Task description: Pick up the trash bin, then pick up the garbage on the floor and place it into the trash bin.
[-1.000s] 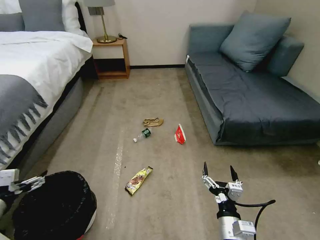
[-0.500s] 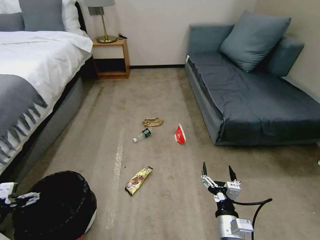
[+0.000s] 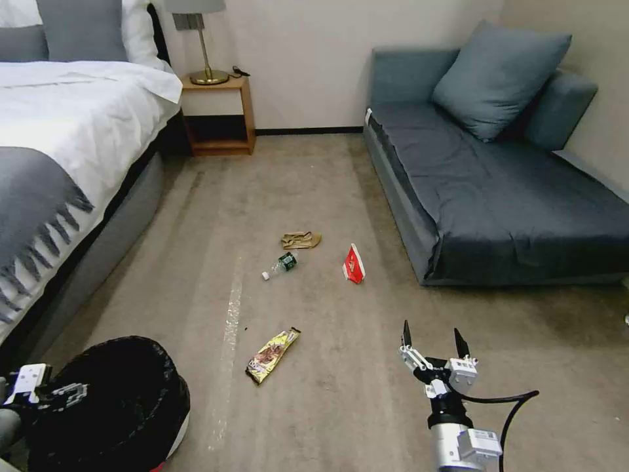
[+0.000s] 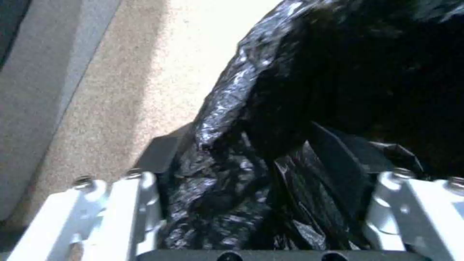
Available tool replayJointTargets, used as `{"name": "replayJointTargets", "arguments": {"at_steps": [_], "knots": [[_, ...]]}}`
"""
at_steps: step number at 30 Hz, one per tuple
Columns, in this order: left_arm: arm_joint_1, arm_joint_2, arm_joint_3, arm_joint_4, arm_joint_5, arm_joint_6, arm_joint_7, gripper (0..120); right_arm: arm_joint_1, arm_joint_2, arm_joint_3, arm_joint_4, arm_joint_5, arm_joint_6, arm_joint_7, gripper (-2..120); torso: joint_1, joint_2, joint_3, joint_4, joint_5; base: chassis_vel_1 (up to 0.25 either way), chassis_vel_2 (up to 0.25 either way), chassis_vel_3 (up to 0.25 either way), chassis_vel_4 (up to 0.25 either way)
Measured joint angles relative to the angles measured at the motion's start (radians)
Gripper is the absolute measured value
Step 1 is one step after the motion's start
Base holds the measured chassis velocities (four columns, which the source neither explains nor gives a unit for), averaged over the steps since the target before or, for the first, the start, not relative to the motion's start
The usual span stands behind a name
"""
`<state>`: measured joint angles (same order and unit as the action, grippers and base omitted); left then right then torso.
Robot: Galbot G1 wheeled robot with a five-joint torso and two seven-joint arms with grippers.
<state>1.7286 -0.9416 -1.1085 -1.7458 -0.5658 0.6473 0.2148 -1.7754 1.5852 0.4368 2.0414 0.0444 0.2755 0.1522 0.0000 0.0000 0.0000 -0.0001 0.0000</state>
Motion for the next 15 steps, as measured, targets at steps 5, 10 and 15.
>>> {"name": "replayJointTargets", "arguments": {"at_steps": [5,10,15], "knots": [[-0.005,-0.007,0.008,0.004,0.0,0.0,-0.002,45,0.001,0.0,0.001,-0.002,-0.001,0.0,0.0,100,0.0,0.0,0.0,0.0001,0.0,0.0,0.0,0.0,0.0],[-0.013,-0.018,0.013,0.004,0.002,-0.002,-0.01,26,0.003,0.003,-0.002,-0.003,-0.009,0.0,-0.001,100,0.0,0.0,0.0,0.0001,0.0005,0.0,0.0,0.0,0.0],[-0.015,-0.031,0.012,-0.011,-0.005,-0.001,-0.024,16,0.003,0.004,-0.003,-0.003,-0.012,0.0,-0.001,100,0.0,0.0,0.0,0.0004,0.0007,0.0,0.0,0.0,0.0]]}}
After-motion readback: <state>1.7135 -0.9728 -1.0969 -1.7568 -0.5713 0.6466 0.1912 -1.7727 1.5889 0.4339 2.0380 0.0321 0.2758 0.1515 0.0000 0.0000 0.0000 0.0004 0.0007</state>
